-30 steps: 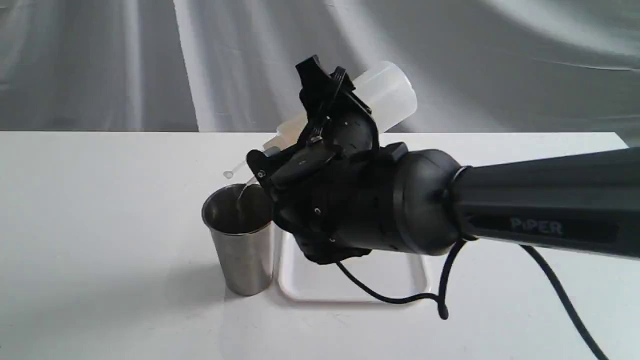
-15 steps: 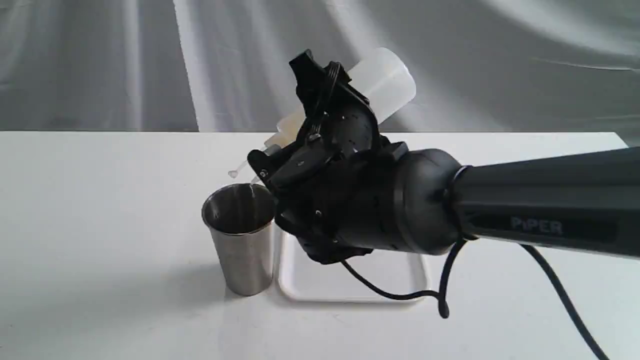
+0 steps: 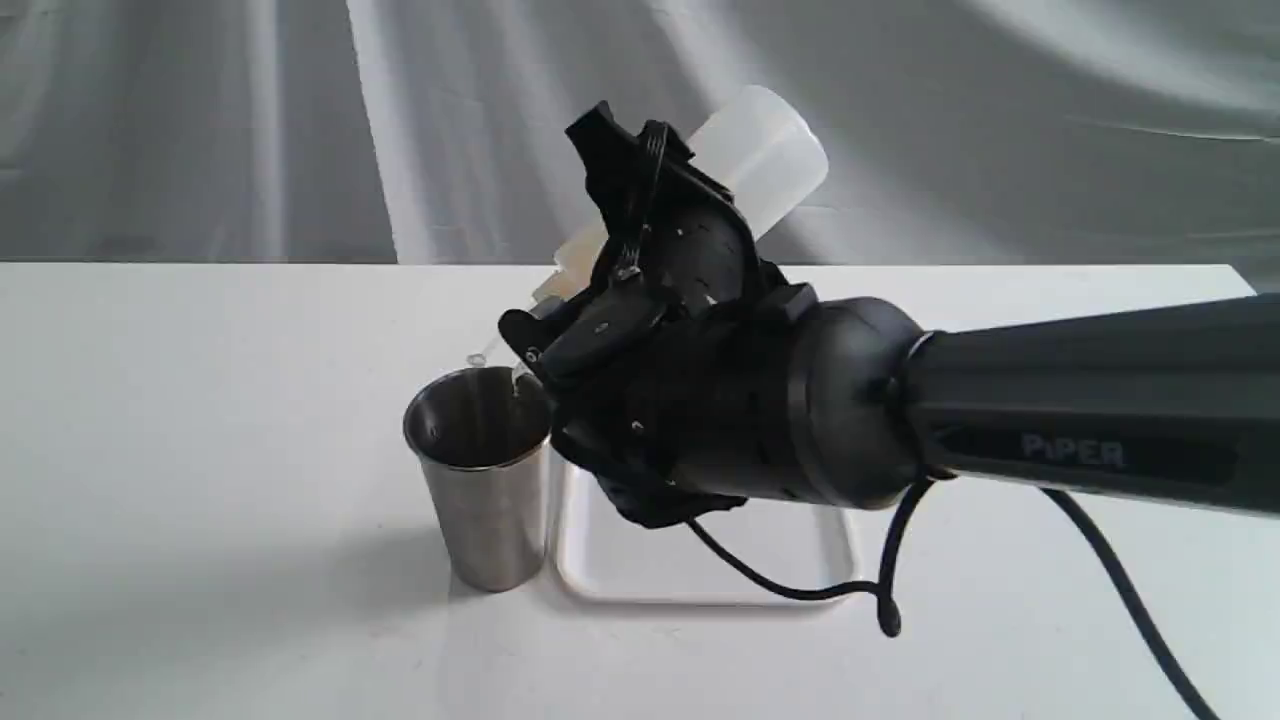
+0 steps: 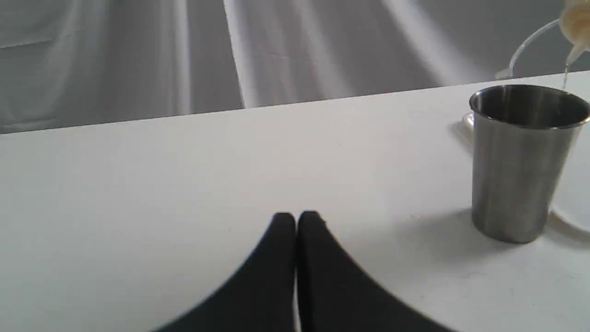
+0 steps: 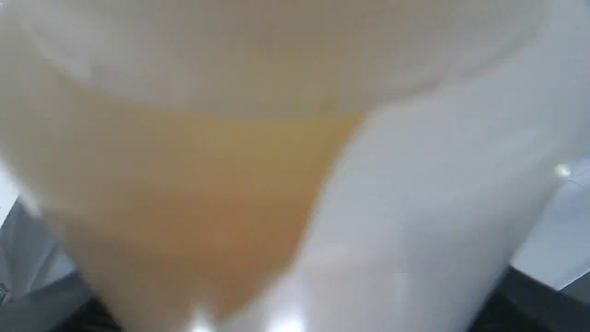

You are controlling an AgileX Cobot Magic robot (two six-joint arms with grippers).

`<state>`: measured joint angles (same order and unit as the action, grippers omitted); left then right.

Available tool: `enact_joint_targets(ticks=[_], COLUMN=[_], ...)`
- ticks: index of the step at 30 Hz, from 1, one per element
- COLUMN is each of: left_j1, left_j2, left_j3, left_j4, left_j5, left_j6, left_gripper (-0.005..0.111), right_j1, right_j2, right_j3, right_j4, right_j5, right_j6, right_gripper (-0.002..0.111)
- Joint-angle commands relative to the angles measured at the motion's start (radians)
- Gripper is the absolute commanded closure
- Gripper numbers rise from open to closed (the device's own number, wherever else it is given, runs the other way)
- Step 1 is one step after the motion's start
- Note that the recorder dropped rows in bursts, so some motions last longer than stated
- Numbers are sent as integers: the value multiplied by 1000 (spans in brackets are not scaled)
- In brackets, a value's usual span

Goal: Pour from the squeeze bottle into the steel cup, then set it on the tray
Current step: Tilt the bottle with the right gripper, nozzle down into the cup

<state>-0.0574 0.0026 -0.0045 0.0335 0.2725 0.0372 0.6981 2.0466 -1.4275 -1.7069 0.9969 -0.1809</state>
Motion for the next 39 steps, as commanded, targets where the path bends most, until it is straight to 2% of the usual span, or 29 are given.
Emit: enact_joint_targets(ticks=[1,39], left_j1=[-6,-6], left_j2=[-3,-3], left_j3=[4,4], left_j4=[-1,-1], left_j5=[-7,-7], left_j6=[-5,-1], left_gripper=[107,107], right_j1=[0,5], right_j2=[-10,-18], right_j3=[-12,-17], right_j4=[-38,-38], right_j5=[21,27], right_j6=[-5,-12], right_gripper=[94,94])
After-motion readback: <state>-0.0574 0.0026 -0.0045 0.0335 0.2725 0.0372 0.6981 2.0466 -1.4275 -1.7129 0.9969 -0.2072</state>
